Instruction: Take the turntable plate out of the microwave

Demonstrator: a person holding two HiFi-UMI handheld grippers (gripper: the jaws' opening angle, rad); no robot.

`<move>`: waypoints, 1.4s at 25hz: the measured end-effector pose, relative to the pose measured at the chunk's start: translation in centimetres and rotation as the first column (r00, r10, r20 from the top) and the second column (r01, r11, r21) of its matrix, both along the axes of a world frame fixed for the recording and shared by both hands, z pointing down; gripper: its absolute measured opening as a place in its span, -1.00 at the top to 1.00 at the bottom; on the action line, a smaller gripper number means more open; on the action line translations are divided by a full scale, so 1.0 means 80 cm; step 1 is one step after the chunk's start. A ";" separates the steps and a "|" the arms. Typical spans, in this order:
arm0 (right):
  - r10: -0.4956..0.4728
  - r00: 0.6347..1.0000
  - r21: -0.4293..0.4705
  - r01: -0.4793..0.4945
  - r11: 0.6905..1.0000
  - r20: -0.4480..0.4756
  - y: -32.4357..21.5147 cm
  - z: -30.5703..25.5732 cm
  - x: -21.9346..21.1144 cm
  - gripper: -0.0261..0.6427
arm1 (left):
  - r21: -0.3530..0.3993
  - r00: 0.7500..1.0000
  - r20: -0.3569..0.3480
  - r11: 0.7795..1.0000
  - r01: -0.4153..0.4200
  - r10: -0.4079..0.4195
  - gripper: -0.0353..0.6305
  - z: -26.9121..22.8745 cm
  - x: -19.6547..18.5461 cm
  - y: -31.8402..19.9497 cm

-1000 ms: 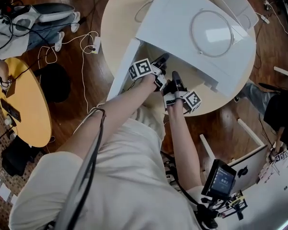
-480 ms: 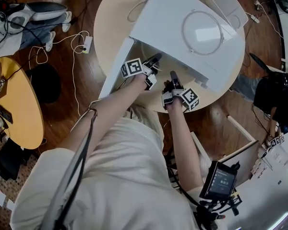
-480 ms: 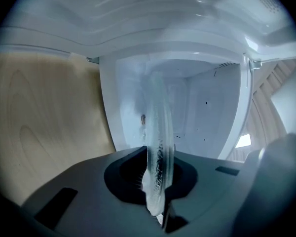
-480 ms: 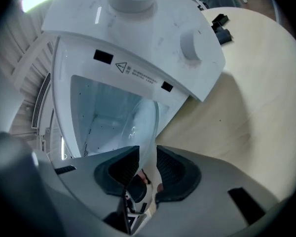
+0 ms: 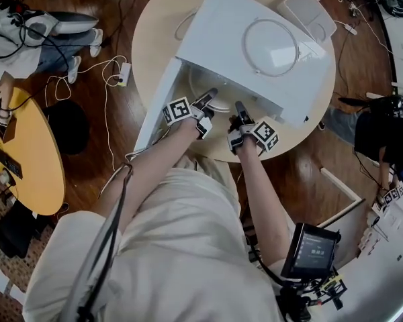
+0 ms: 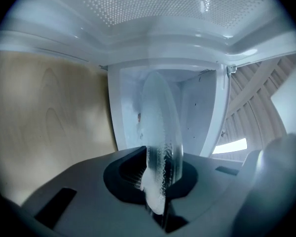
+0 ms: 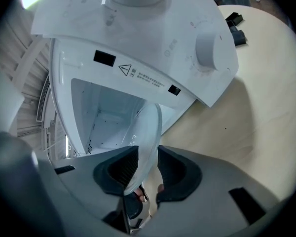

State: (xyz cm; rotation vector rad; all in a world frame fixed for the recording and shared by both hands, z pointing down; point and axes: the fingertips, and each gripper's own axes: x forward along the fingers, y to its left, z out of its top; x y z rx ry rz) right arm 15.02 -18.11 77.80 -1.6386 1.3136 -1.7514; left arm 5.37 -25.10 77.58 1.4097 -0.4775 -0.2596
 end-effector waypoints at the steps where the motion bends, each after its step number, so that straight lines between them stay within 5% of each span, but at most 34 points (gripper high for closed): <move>1: -0.014 1.000 0.004 0.014 1.000 0.004 0.000 0.000 -0.003 0.61 | 0.001 1.000 -0.002 1.000 0.002 -0.002 0.80 -0.001 -0.005 0.002; 15: -0.178 0.981 0.048 0.175 0.983 0.070 0.022 -0.025 -0.017 0.61 | 0.058 0.997 -0.069 0.998 -0.032 0.036 0.80 -0.058 -0.031 0.047; 19: -0.236 0.970 0.060 0.233 0.971 0.061 0.028 -0.031 -0.023 0.61 | 0.066 0.999 -0.026 0.997 -0.033 0.034 0.80 -0.058 -0.041 0.056; 35: -0.408 0.909 0.183 0.389 0.903 0.083 0.043 -0.082 -0.011 0.61 | 0.091 0.996 -0.093 0.996 -0.009 0.017 0.80 -0.116 -0.043 0.102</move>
